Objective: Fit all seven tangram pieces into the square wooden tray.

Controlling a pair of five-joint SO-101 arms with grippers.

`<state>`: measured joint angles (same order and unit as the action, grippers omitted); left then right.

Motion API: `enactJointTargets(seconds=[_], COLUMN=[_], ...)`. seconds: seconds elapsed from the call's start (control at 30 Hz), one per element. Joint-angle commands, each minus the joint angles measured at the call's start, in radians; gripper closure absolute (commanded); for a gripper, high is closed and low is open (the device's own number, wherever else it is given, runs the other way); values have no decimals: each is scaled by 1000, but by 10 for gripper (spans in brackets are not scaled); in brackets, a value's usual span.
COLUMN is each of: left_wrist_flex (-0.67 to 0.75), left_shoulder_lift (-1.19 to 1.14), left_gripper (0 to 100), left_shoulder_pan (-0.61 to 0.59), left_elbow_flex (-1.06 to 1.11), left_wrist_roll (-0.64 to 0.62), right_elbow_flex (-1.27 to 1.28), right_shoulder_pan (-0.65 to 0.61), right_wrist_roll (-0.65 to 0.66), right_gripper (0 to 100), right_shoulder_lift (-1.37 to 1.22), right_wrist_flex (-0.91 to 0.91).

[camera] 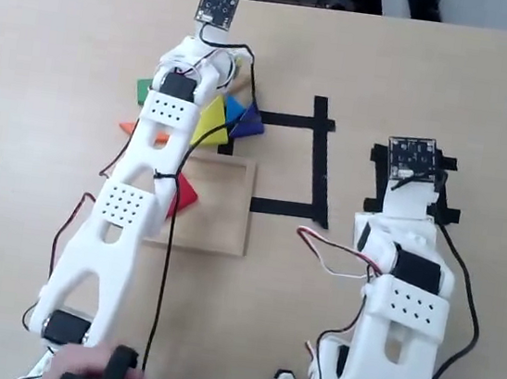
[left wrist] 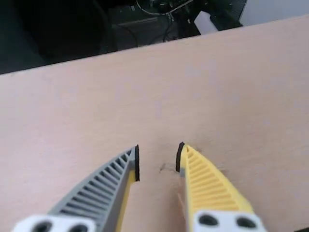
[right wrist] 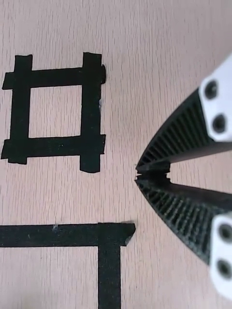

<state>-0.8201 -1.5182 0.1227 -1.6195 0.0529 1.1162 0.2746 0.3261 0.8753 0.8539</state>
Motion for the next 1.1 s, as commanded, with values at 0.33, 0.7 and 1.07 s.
enactJointTargets(seconds=[0.33, 0.7, 1.07], left_wrist_flex=[-465, -942, -944], left_shoulder_lift=[347, 629, 617], left_gripper=[841, 841, 841], left_shoulder_pan=[-153, -406, -642], left_elbow_flex=[-47, -38, -22], left_wrist_roll=[-5, -18, -91], right_elbow_flex=[-13, -493, -943], right_shoulder_pan=[9, -318, -339], right_wrist_roll=[3, 109, 327], right_gripper=[987, 987, 987], right_shoulder_lift=[19, -309, -854], right_wrist_flex=[-68, 157, -15])
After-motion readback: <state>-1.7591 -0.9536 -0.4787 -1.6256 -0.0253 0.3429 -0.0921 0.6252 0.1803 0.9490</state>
